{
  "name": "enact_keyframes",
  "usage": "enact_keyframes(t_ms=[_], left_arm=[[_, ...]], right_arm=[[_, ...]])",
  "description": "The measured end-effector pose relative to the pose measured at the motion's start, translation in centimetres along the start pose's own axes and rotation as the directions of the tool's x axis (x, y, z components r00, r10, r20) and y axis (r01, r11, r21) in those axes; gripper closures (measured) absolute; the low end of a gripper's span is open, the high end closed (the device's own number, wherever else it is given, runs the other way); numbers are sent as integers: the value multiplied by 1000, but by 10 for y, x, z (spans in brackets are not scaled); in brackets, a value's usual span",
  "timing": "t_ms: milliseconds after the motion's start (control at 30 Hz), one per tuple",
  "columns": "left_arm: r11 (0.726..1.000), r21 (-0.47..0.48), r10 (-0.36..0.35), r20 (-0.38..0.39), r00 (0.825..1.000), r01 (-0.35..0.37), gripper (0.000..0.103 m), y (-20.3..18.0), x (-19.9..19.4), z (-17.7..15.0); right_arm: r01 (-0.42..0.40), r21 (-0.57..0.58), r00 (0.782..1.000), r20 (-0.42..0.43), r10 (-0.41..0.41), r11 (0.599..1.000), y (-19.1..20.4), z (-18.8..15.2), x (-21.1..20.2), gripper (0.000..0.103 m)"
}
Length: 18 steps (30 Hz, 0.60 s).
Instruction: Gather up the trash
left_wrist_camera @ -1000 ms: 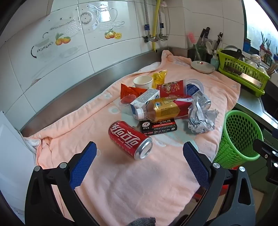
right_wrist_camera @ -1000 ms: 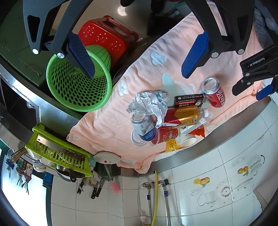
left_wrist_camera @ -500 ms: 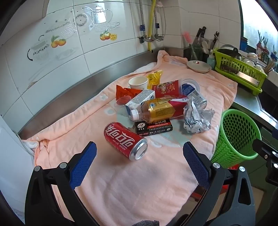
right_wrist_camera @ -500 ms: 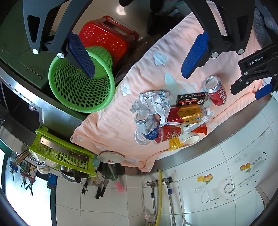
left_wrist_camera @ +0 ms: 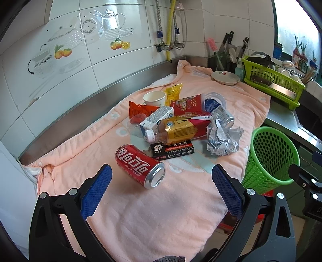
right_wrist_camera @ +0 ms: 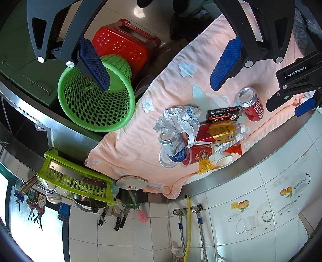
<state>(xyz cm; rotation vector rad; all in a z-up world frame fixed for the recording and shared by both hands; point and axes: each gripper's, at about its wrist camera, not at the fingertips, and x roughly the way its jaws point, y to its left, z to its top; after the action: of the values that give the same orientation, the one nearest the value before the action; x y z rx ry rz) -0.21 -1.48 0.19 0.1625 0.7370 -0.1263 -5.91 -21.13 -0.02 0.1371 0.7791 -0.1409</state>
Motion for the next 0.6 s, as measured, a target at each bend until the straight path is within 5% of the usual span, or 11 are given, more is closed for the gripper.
enact_keyframes(t_ms=[600], left_arm=[[999,33,-35,22,999,34,5,-13,-3,8]], right_arm=[[22,26,1000,10,-23,999,-9,-2,-5,6]])
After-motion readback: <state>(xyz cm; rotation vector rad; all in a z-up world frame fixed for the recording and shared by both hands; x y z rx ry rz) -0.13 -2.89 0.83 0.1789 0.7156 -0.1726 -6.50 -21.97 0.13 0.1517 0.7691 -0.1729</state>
